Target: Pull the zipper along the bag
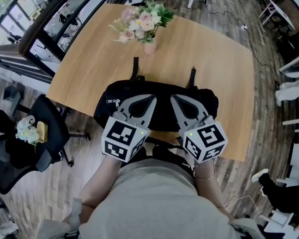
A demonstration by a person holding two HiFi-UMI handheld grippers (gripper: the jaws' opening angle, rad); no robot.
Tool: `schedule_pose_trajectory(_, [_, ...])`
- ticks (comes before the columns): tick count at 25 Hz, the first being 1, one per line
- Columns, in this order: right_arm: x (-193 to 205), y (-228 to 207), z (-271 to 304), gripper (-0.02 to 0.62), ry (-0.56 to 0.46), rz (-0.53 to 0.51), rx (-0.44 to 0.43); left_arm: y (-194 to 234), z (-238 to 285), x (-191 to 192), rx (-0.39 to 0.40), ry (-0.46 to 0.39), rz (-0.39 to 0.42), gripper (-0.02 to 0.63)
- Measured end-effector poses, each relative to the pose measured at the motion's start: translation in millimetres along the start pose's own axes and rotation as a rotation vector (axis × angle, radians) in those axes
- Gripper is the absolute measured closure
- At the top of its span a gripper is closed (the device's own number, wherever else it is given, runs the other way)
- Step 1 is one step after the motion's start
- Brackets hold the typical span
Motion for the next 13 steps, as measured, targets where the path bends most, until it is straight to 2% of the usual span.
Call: schedule_pose_trajectory(13, [5.6, 8.2, -1.3, 0.589, 0.025, -0.002, -0.011, 5.0, -6.4, 2.0, -0.008, 0.014, -0.015, 0.586])
Point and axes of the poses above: the fingertips, and each gripper's own axes: z forward along the fingers, y to its left, x out of its underside, the point moved 4 cm from there along -z, backward along the fingers, and after that the axes turned 10 degrees about -x, right-handed, at the moved point
